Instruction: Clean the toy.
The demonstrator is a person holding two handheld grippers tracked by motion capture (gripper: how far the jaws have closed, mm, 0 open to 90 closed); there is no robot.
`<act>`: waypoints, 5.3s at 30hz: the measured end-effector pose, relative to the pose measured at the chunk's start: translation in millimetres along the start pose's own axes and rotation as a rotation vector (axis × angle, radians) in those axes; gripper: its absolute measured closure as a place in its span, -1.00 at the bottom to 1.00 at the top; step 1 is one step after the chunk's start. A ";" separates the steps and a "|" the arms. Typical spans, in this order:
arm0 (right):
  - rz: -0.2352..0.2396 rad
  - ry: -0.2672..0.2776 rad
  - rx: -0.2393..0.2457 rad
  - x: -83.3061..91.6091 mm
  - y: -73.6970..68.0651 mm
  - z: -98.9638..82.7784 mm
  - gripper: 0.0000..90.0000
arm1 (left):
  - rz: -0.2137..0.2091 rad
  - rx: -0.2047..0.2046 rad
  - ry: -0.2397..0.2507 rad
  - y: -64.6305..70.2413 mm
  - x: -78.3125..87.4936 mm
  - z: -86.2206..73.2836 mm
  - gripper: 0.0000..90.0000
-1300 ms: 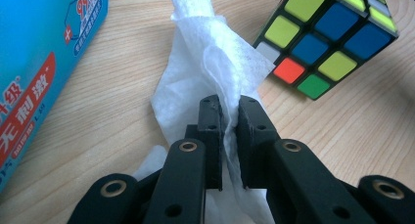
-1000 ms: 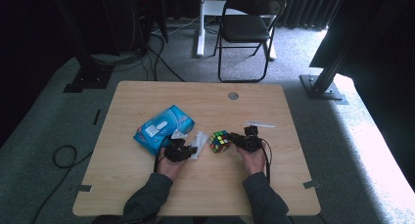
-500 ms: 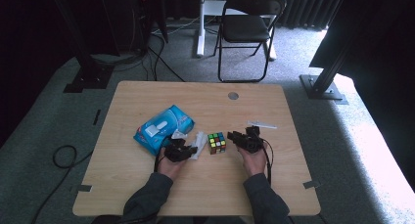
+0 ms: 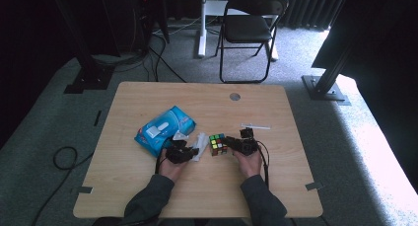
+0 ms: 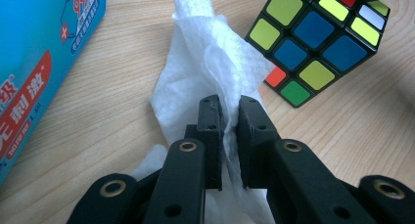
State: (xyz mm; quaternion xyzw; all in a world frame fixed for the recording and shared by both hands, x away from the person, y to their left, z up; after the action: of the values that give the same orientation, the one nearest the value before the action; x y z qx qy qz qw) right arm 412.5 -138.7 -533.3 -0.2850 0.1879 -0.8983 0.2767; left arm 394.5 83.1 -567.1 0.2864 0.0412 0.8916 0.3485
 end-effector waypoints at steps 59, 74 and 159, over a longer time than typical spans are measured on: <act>-0.068 0.086 -0.082 13.4 18.8 -0.5 0.50 | -0.088 -0.064 0.096 40.1 -30.8 53.8 0.91; -0.071 0.086 -0.069 13.5 18.3 -0.6 0.51 | -0.024 -0.029 0.004 28.1 -61.5 28.3 0.91; -0.078 0.091 -0.088 13.4 18.6 -0.6 0.50 | -0.071 -0.075 0.033 52.8 -32.5 32.3 0.88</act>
State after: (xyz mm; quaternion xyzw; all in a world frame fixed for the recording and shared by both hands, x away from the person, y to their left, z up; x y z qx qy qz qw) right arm 410.2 -161.2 -537.5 -0.2628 0.2284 -0.9113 0.2199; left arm 399.7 18.2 -541.5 0.2567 0.0235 0.8841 0.3898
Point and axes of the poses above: each handheld gripper's, and its own axes: x roughly backward along the jaws, z roughly out of its top, y roughly to its right, the point moved 4 cm from there along -x, roughly forward along the jaws, and after that the axes turned 13 degrees about y, right-handed, at the moved point
